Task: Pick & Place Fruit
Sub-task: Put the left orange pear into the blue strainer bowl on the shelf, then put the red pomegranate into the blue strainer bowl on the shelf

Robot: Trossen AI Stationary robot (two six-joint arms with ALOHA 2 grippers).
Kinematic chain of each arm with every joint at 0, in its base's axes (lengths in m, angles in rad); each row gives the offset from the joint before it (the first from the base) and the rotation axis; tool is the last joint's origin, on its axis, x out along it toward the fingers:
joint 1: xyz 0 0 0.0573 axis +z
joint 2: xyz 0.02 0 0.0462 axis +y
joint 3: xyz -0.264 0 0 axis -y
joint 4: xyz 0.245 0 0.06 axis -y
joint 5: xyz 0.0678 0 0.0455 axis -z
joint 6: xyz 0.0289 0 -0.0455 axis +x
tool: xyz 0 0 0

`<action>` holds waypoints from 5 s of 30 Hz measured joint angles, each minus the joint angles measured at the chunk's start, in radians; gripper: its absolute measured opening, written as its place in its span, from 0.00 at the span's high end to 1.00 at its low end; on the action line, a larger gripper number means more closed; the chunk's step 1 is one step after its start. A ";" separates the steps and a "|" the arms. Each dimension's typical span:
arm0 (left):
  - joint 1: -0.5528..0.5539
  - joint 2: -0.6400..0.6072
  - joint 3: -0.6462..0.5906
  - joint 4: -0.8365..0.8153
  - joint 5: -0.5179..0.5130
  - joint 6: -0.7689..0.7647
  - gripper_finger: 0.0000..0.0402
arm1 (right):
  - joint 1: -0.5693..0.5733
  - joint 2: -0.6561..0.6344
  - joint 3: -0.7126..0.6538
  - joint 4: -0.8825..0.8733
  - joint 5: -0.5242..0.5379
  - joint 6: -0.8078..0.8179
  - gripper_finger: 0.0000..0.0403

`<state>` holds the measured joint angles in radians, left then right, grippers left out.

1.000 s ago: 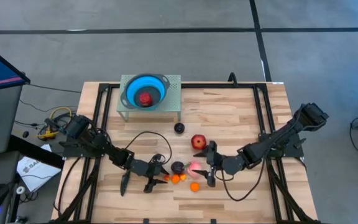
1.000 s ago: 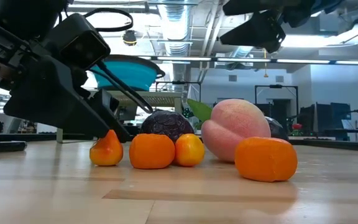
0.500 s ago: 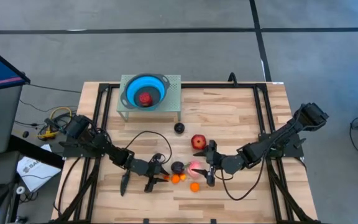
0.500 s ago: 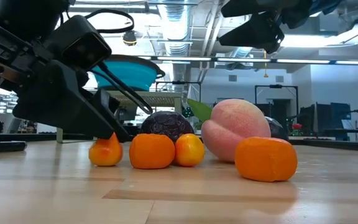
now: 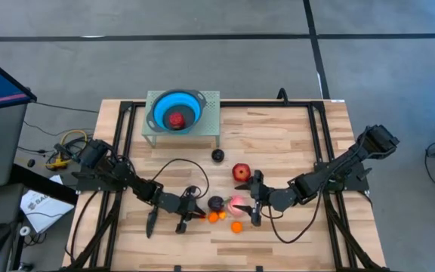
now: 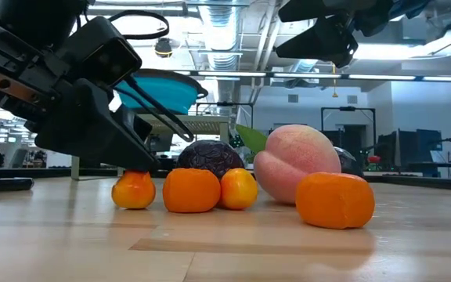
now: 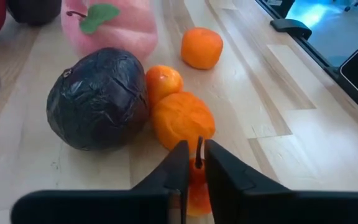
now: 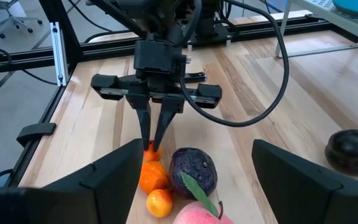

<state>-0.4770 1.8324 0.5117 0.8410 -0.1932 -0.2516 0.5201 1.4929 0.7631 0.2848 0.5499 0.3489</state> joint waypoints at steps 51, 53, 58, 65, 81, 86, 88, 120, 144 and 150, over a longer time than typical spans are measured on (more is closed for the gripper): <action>0.902 -0.864 0.015 -0.470 -0.414 0.367 0.91 | -0.117 0.000 0.000 -0.011 -0.003 -0.001 0.27; 0.935 -0.815 0.055 -0.523 -0.410 0.352 0.91 | -0.117 0.000 0.000 -0.010 -0.003 -0.008 0.27; 0.980 -0.711 0.187 -0.713 -0.401 0.282 0.91 | -0.117 0.000 0.000 -0.010 -0.004 -0.011 0.27; 0.995 -0.633 0.238 -0.782 -0.400 0.276 0.77 | -0.109 0.000 0.000 -0.014 -0.010 -0.025 0.27; 0.896 -0.812 0.237 -0.782 -0.398 0.331 0.52 | -0.210 -0.075 0.106 -0.352 -0.332 -0.089 0.27; 0.696 -0.945 0.238 -0.799 -0.251 0.333 0.54 | -0.262 -0.041 0.190 -0.647 -0.494 -0.260 0.27; 0.601 -0.966 0.237 -0.814 -0.223 0.333 0.56 | -0.278 -0.030 0.204 -0.756 -0.476 -0.306 0.27; 0.119 -0.888 0.088 -0.814 -0.383 0.092 0.72 | -0.462 0.145 0.219 -0.661 -0.492 -0.407 0.25; 0.119 -0.888 0.088 -0.810 -0.383 0.091 0.72 | -0.474 0.156 0.510 -1.192 -0.525 -0.649 0.07; 0.119 -0.888 0.088 -0.810 -0.383 0.094 0.72 | -0.457 0.182 0.505 -1.323 -0.519 -0.670 0.03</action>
<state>-0.3580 0.9443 0.5995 0.0307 -0.5758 -0.1577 0.0636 1.6748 1.2685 -1.0382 0.0312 -0.3214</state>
